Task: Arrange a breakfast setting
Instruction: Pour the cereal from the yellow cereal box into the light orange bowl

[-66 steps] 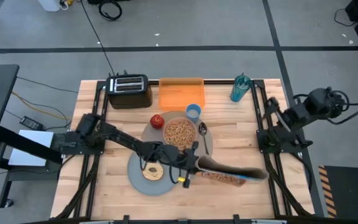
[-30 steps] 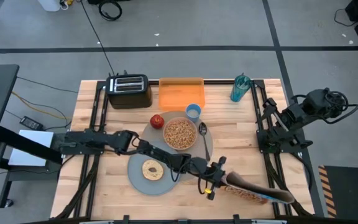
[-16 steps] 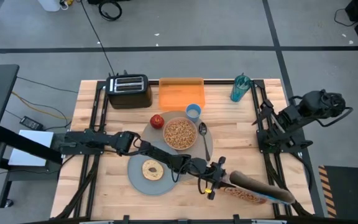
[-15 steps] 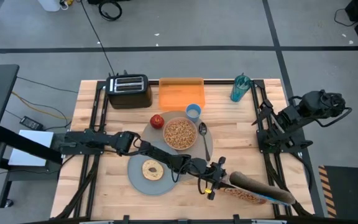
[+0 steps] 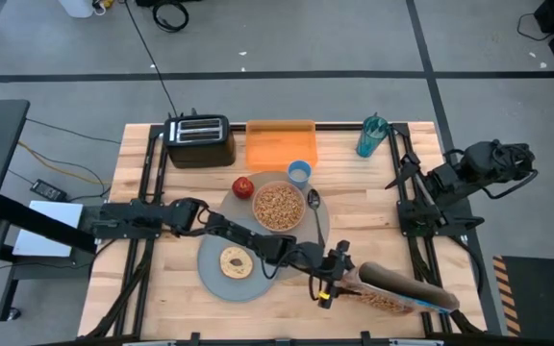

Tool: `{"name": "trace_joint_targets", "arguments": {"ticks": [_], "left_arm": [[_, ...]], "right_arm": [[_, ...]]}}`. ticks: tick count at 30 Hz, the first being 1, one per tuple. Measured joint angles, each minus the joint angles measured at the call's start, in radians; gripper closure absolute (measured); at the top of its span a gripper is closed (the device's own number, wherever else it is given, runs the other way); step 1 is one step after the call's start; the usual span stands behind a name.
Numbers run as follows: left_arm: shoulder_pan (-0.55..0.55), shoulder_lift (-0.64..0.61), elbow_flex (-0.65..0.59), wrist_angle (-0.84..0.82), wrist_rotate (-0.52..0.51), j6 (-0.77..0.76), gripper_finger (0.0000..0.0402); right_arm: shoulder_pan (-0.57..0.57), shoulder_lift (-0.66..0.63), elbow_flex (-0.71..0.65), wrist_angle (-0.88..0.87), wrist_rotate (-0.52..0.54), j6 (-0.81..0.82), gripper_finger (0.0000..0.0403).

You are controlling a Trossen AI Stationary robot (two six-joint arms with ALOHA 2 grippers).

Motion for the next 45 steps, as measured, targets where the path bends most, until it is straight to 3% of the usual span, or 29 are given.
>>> {"name": "trace_joint_targets", "arguments": {"ticks": [5, 22, 31, 38, 45], "left_arm": [[0.010, -0.052, -0.001, -0.178, 0.000, 0.000, 0.0169], [-0.004, -0.194, 0.000, -0.588, -0.001, -0.039, 0.0169], [-0.038, -0.206, 0.000, -0.657, -0.001, -0.073, 0.0173], [-0.049, -0.206, 0.000, -0.566, -0.035, -0.010, 0.0222], [-0.044, -0.210, 0.000, -0.646, -0.061, -0.013, 0.0246]], "right_arm": [[0.000, 0.000, 0.000, 0.006, 0.041, -0.016, 0.0055], [0.000, 0.000, 0.000, -0.039, 0.034, -0.005, 0.0055], [0.000, 0.000, 0.000, -0.041, 0.038, 0.007, 0.0055], [0.000, 0.000, 0.000, -0.041, 0.040, 0.011, 0.0055], [0.000, 0.000, 0.000, -0.041, 0.040, 0.031, 0.0055]]}}
